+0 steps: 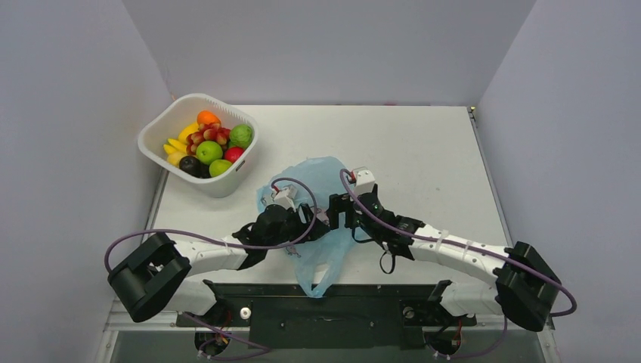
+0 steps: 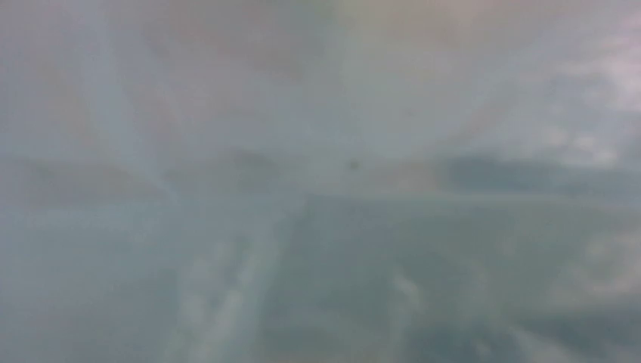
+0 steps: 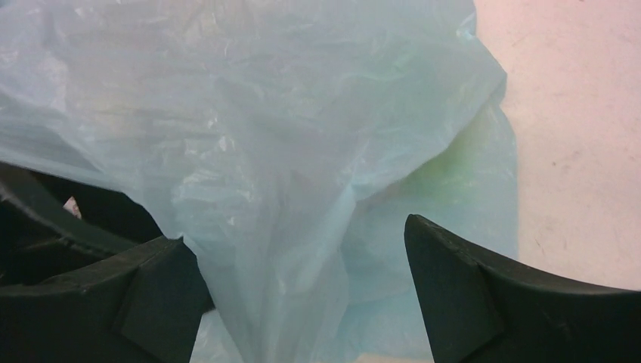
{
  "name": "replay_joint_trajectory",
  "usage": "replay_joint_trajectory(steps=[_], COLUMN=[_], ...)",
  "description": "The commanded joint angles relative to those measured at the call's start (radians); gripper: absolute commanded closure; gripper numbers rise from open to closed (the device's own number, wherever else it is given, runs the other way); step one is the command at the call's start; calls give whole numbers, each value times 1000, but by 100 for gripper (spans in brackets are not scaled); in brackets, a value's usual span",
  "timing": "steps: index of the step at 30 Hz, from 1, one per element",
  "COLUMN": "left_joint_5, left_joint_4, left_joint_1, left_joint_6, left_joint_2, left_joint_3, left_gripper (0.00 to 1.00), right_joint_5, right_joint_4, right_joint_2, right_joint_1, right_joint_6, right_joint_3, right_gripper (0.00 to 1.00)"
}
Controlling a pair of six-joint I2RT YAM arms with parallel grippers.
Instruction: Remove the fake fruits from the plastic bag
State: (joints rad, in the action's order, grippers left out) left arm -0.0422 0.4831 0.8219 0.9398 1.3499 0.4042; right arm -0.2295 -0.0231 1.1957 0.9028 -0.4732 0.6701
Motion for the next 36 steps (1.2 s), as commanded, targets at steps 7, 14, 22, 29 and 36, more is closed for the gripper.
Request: replay_joint_trajectory(steps=[7,14,22,29,36], left_joint_5=[5,60,116,140,124], left_joint_4=[-5,-60,-82,-43,22], left_joint_1=[0,-5,-9,-2,5], left_joint_6=[-16,-43,-56,-47,-35], left_joint_2=[-59,-116,-177,-253,-202], left_joint_3=[-4,-7,-52,-126,-119], left_gripper=[37,36,37,38,37], right_joint_5=[-118,379,712,710,245], right_joint_4=[263,425,462,364,-36], right_joint_2=[238,331,303,158,1], right_joint_1=[-54,-170,-165,-154,-3], right_joint_6=[-14,-95,-168,-185,-117], right_joint_3=[17,-92,-94,-75,15], right_gripper=[30,90,100,100,90])
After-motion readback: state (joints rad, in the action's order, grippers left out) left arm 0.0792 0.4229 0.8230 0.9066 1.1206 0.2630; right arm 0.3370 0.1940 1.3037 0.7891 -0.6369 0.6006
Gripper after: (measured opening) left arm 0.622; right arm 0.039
